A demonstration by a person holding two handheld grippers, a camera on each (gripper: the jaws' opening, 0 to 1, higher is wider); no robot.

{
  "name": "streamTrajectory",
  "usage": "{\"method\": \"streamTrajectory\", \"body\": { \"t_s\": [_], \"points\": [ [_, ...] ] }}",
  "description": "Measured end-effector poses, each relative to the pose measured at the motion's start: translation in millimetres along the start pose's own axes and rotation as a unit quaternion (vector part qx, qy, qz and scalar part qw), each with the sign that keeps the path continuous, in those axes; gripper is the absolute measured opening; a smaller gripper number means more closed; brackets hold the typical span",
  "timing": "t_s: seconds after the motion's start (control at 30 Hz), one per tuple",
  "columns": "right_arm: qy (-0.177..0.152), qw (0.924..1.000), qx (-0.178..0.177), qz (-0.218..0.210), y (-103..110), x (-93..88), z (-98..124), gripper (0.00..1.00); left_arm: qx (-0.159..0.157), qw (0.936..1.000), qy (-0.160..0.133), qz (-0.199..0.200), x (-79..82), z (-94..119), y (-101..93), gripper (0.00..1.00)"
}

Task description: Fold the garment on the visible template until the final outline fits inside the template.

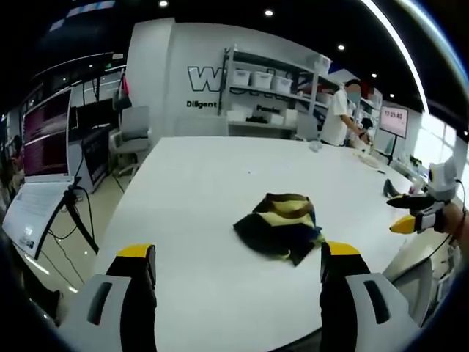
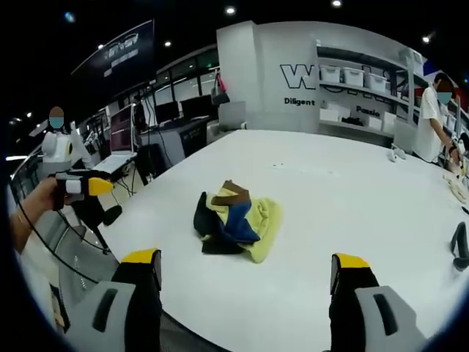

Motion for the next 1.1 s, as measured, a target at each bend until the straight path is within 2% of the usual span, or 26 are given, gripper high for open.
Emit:
{"method": "streamTrajectory", "body": {
  "t_s": [0.77,1.1],
  "points": [
    [-0.001,0.9999,0.011,0.0,-2,0.5,-15,0.92,-0.007,0.9998,0.015,0.008,-4.8,-20,-8.2,0.85],
    [0.01,0.9997,0.021,-0.001,-4,-1.3,-34,0.92,-0.014,0.9994,0.029,0.012,-10.0,-42,-12.1,0.85]
  ]
}}
Point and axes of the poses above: the point that each gripper's makers call its tool centre point, and the gripper's own axes: z roughly backward along the fingers, y roughly to its left, x roughly out of its top, the point moved 2 cm from there along z, roughly backward along the fingers, and after that the axes turned 1 degree about -z, right-handed, at the moved point
